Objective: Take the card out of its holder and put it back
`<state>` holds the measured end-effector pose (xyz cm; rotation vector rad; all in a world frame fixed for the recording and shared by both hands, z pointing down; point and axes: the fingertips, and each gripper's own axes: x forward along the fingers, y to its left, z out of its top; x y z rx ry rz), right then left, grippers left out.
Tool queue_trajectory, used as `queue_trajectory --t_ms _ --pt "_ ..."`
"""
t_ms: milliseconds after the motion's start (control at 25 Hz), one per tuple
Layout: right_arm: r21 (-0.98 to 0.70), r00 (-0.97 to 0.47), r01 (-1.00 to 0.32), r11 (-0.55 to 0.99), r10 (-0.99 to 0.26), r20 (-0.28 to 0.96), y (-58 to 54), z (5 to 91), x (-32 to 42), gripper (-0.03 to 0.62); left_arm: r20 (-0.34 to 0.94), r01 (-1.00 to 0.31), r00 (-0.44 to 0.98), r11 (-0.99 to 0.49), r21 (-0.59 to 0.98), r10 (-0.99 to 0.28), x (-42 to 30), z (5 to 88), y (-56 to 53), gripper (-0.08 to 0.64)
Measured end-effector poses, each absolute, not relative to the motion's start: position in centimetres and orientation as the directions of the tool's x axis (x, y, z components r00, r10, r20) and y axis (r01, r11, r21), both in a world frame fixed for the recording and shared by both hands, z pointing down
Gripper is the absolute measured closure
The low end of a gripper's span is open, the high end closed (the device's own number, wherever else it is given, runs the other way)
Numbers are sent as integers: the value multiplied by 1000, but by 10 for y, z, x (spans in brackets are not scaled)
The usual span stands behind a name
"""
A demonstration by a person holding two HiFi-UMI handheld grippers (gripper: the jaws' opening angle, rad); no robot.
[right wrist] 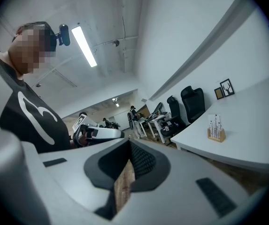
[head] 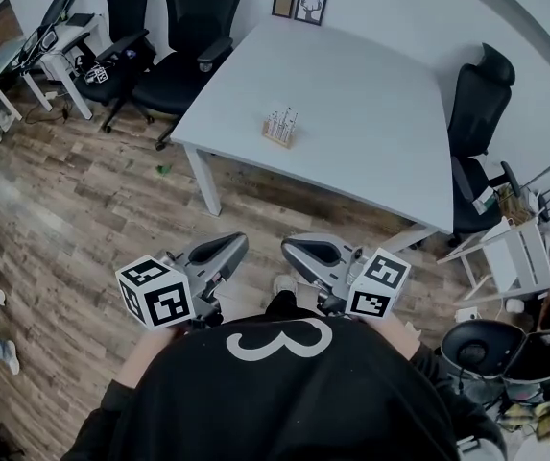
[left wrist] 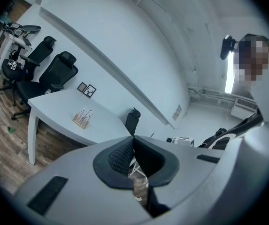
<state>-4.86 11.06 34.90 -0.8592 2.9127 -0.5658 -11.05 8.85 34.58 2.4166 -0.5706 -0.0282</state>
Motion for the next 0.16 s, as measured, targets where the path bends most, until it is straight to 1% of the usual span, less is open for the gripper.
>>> queue_trajectory --t_ms 160 --pt "-364 -837 -523 771 -545 50 117 352 -41 584 120 -391 907 -700 597 -404 -105 347 95 546"
